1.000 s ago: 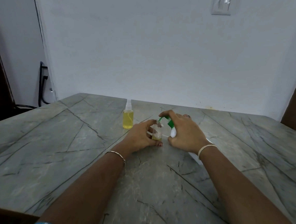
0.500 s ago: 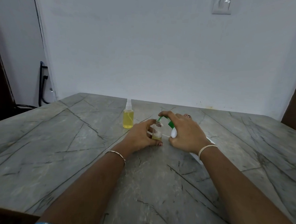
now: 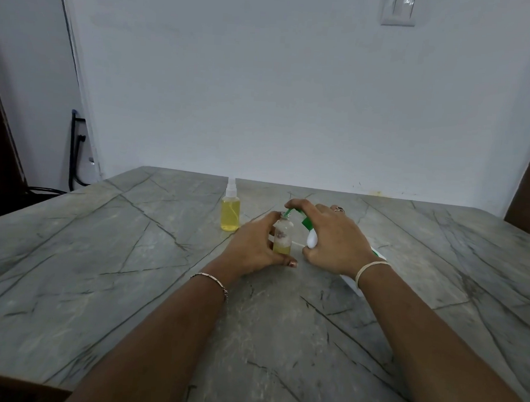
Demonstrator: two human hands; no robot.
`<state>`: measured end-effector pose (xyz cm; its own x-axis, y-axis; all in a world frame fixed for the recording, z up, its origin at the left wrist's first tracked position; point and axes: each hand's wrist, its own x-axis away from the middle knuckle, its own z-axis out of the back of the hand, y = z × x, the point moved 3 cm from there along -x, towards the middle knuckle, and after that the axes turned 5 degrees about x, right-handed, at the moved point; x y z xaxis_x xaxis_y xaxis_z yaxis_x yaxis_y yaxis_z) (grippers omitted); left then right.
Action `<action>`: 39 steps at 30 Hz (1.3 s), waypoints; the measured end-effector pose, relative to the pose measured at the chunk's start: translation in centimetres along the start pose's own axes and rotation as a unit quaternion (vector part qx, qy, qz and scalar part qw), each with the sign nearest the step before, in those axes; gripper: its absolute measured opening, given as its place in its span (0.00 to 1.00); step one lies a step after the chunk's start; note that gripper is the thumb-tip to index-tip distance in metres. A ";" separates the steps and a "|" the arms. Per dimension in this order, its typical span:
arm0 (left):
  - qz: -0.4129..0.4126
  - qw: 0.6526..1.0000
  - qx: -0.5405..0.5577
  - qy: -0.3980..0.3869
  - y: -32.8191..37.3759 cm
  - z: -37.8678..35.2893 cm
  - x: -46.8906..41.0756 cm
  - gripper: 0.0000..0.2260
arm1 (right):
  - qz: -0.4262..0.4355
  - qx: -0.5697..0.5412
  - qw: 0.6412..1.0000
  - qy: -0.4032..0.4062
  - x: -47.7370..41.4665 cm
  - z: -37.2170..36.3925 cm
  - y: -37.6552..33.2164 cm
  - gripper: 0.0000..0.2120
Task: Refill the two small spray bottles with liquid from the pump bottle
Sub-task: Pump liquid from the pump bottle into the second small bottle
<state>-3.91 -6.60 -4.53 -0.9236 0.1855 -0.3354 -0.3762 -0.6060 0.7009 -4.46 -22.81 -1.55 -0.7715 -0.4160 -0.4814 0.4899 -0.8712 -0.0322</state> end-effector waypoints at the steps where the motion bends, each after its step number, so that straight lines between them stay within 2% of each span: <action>1: -0.004 1.000 -0.004 0.004 0.1 -0.1 0.0 0.43 | 0.000 -0.002 1.000 0.000 0.0 0.0 0.0 0.36; 7: -0.008 1.000 -0.018 0.025 0.2 -0.2 0.0 0.42 | 0.001 -0.003 1.000 0.002 -0.3 -0.1 -0.2 0.34; 16: -0.012 0.999 -0.029 0.034 -0.2 -0.2 -0.2 0.36 | 0.007 0.010 1.000 0.002 0.1 0.1 -0.1 0.37; 26: -0.016 0.999 -0.037 0.036 -0.1 -0.1 -0.2 0.35 | 0.004 0.003 1.000 0.010 -0.2 -0.2 -0.2 0.34; 34: -0.015 0.999 -0.035 0.033 -0.1 -0.1 -0.3 0.31 | 0.040 0.078 0.996 -0.023 0.0 0.3 -0.2 0.45; 39: -0.019 0.999 -0.030 0.034 0.0 -0.1 -0.3 0.32 | 0.038 0.084 0.995 -0.029 -0.2 0.1 -0.2 0.38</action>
<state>-3.60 -6.70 -4.48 -0.9011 0.1572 -0.4040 -0.4034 -0.6453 0.6487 -4.41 -22.59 -1.31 -0.7594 -0.4923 -0.4254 0.4763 -0.8660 0.1521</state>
